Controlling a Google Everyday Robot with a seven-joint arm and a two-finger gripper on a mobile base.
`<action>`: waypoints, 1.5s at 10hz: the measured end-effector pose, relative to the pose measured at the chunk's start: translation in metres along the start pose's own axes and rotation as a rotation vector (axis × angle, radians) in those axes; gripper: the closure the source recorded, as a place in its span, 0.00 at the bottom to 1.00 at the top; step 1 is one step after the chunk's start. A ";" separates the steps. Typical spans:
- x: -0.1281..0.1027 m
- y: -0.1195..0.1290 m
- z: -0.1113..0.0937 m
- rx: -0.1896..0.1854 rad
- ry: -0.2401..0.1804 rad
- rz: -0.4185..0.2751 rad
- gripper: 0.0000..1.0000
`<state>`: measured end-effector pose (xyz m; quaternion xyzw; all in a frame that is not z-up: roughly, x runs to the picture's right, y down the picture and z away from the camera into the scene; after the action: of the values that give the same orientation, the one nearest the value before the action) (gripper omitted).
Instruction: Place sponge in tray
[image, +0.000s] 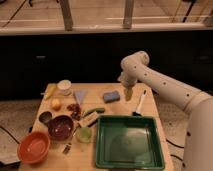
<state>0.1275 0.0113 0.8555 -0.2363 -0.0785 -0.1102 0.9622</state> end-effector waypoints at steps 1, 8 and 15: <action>-0.003 -0.002 0.003 -0.005 -0.010 -0.002 0.20; -0.010 -0.014 0.022 -0.035 -0.047 -0.003 0.20; -0.013 -0.019 0.045 -0.081 -0.082 0.021 0.20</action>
<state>0.1059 0.0186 0.9010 -0.2804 -0.1109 -0.0934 0.9489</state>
